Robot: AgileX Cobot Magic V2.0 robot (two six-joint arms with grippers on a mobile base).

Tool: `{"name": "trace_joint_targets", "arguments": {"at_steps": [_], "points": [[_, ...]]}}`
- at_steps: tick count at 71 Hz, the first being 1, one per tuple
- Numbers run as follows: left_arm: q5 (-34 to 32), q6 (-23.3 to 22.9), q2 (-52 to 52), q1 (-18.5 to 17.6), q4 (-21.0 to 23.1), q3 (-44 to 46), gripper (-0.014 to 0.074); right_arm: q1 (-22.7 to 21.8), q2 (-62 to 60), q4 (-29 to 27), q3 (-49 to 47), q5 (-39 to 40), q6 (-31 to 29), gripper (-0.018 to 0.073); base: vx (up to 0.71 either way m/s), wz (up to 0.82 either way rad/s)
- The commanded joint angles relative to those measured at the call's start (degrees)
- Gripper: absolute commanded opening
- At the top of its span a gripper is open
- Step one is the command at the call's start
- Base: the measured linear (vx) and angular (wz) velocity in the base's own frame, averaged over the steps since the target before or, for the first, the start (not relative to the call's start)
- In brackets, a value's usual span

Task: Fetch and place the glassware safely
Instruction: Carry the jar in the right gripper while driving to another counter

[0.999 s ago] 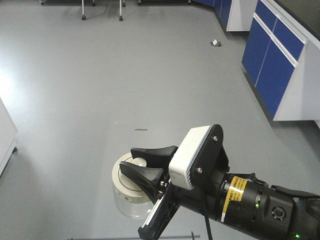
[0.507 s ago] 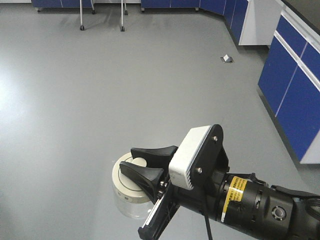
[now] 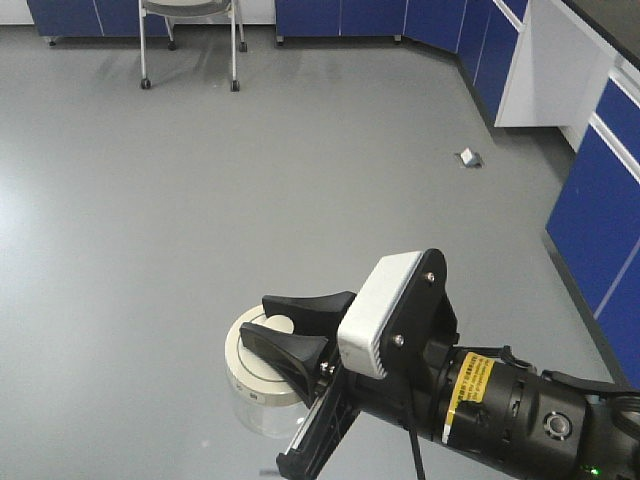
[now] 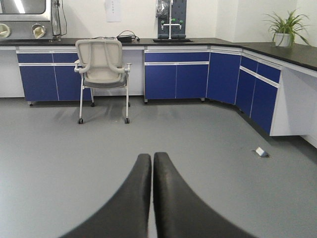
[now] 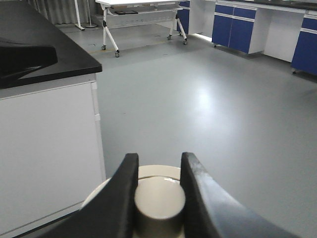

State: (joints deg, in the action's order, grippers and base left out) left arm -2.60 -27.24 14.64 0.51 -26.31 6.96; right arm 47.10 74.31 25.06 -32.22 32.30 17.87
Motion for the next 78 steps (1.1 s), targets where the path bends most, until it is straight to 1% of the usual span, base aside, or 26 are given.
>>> {"name": "trace_joint_targets", "arguments": {"at_steps": [1,78], "points": [[-4.0,-0.4,0.6,-0.3,0.5,1.8,-0.0007,-0.1,-1.9,-0.8,-1.7,5.9,-0.4,-0.0003,0.72,0.02],[-4.0,-0.4,0.6,-0.3,0.5,1.8,-0.0007,-0.1,-1.9,-0.8,-1.7,5.8,-0.4,-0.0003,0.72,0.02]]}}
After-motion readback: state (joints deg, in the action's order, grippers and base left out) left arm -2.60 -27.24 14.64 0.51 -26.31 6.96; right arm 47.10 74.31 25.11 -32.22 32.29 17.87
